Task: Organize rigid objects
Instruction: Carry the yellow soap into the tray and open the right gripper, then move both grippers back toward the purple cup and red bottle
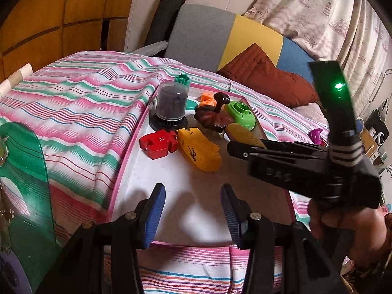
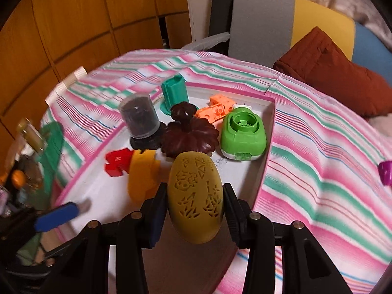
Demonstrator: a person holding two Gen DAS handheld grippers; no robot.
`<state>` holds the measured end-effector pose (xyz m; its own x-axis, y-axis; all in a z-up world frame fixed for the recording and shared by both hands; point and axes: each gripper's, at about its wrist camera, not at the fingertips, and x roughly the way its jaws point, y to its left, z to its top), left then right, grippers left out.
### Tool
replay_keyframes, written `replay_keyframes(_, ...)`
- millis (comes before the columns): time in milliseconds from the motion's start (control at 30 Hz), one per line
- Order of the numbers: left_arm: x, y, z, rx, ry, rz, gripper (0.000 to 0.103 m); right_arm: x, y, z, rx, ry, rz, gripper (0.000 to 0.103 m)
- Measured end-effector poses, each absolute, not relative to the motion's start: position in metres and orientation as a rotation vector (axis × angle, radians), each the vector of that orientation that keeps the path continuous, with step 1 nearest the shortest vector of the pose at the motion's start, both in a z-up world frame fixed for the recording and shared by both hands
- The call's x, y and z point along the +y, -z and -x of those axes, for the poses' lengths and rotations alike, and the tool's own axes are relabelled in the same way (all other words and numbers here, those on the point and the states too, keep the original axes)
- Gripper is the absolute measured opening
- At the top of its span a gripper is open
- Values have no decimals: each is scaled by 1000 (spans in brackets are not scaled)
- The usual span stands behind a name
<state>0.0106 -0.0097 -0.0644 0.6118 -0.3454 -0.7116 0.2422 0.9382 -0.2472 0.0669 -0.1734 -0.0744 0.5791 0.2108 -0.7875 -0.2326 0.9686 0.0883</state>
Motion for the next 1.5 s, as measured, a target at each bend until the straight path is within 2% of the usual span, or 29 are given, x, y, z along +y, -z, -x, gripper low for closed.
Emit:
replay_keyframes(433, -18, 68, -7, 856, 373, 123, 47, -218, 50, -31, 812, -244, -92, 49)
replay_keyframes(900, -38, 65, 6, 836, 431, 63, 47, -278, 64, -5, 879, -94, -151, 52)
replay_keyframes(1500, -77, 60, 29, 840, 535, 2, 47, -334, 67, 12, 885, -20, -96, 55)
